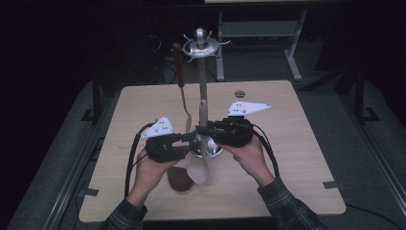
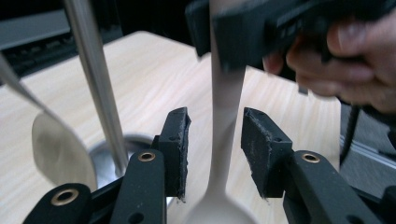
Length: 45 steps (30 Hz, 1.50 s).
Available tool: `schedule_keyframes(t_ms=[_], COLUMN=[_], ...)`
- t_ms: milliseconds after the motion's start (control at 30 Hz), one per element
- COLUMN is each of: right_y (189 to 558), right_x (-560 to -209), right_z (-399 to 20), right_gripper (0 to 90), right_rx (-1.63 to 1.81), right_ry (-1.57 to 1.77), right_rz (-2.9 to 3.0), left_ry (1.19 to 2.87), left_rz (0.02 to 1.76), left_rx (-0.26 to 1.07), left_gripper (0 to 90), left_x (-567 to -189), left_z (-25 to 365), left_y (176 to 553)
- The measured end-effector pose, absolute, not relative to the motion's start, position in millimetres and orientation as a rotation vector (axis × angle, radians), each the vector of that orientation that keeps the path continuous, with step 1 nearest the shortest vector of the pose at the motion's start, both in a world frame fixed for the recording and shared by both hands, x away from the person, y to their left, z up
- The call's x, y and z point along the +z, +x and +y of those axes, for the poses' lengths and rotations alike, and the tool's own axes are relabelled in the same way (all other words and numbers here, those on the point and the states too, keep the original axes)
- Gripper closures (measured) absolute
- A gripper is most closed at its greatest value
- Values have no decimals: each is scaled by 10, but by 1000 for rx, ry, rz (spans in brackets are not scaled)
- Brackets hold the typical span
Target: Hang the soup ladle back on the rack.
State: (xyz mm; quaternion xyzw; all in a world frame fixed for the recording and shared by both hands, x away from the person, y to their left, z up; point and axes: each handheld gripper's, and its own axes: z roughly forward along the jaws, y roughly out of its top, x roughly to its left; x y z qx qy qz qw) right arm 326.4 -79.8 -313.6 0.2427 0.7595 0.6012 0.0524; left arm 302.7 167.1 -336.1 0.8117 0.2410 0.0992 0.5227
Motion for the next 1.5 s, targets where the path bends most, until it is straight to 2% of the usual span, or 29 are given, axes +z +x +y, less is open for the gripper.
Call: schedule_keyframes(t_ms=[400,767,1067,1500], right_y=[3315,3415,3519,3679], right_x=[-2940,-2602,-2393,-2277], right_z=[-726,-610,-519,-538], right_gripper=[739,741,741,740], right_rx=[1810,1809,1832,1882], right_ry=[603,511,500,537], right_rz=[2326,2309,2297,2268], left_ry=[2064,2091,2133,2130], left_rz=[667,767,805,817], left_rx=[215,232,272,272], left_gripper=[377,267,215,215], left_x=[-3640,-3964,-4142,-4187], left_z=[2089,2415,2524,2563], left_y=[2894,2745,2652,2641])
